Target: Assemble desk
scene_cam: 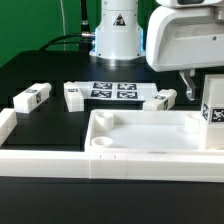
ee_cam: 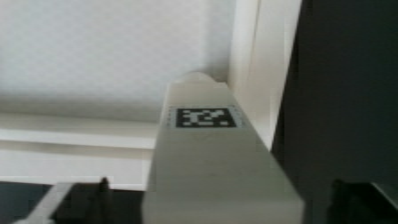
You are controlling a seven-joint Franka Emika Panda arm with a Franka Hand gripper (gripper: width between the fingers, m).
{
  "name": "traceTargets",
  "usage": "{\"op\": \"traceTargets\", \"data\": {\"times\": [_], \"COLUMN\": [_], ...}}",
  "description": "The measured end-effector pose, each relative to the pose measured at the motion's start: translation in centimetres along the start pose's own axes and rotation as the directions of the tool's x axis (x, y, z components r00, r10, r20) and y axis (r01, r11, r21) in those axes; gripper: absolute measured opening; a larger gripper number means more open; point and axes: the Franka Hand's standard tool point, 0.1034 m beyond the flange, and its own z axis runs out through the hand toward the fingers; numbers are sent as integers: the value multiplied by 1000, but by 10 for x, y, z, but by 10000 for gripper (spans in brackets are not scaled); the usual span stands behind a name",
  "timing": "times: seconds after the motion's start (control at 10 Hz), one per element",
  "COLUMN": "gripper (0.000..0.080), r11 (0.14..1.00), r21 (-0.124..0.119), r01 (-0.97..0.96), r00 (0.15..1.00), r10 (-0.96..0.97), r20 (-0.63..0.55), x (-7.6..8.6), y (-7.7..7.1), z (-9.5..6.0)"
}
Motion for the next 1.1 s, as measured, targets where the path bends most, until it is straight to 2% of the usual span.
{"op": "traceTargets", "data": {"times": [0.2,0.7,0.8,0.9,1.1], "gripper": [287,288,288,288,289], "r11": [1000,999,989,960,888], "r21": [-1,0,5,24,28], "r01": [0,-32,-149,-280,-459], "r00": [1000,999,989,960,889], "r10": [0,32,149,280,459], "r20": [0,0,1,5,11], "x": [0,0,0,0,0], "y": [0,1,1,4,5], "z": [0,0,0,0,0]}}
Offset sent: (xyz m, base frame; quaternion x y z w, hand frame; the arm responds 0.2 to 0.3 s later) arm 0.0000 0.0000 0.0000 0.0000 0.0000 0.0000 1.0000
